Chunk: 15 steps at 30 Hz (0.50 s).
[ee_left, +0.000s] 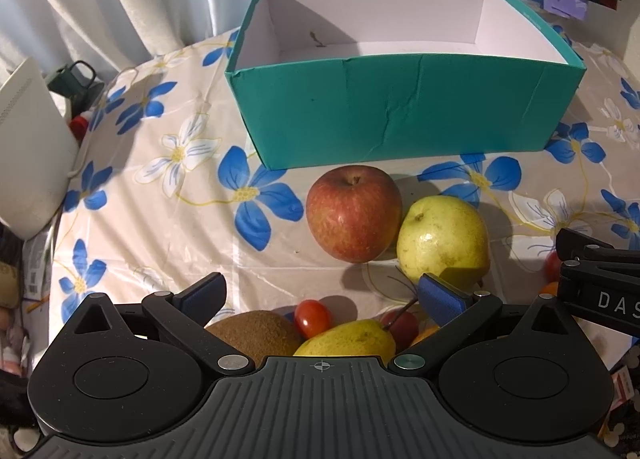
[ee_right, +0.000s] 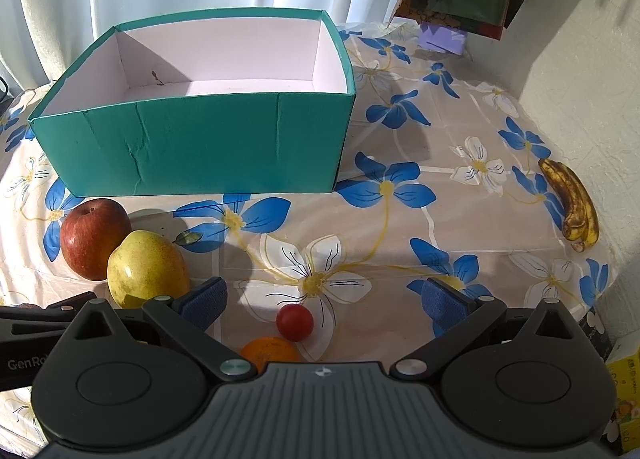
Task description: Organize fruits
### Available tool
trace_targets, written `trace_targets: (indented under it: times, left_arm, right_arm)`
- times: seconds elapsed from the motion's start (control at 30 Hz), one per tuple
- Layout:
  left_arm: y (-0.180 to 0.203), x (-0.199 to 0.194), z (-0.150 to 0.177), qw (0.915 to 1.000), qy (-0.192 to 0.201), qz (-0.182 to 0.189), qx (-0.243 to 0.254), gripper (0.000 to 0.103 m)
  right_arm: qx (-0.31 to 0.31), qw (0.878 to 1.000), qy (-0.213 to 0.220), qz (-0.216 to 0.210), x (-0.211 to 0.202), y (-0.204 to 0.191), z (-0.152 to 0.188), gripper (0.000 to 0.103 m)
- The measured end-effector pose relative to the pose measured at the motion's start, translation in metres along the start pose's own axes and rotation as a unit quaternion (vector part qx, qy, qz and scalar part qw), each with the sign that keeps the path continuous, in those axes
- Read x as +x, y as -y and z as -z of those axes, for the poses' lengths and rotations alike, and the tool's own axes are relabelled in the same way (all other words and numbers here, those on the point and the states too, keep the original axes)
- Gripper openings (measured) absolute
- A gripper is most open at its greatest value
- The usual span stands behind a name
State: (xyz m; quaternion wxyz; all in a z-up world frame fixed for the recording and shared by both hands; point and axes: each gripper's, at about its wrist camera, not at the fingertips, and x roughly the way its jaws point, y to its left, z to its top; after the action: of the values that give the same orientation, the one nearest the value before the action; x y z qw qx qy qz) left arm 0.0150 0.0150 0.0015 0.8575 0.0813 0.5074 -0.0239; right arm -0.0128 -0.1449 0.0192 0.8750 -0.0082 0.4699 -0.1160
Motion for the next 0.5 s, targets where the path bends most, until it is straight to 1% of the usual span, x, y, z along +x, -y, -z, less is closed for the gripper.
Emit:
trace_targets:
  times: [0.5]
  left_arm:
    - [0.0000, 0.0009, -0.0024, 1.0000, -0.002, 0.002, 0.001, 0.103]
  right_arm:
    - [0.001, 1.000, -0.002, 0.001, 0.0008, 0.0002, -0.0003, 0.103]
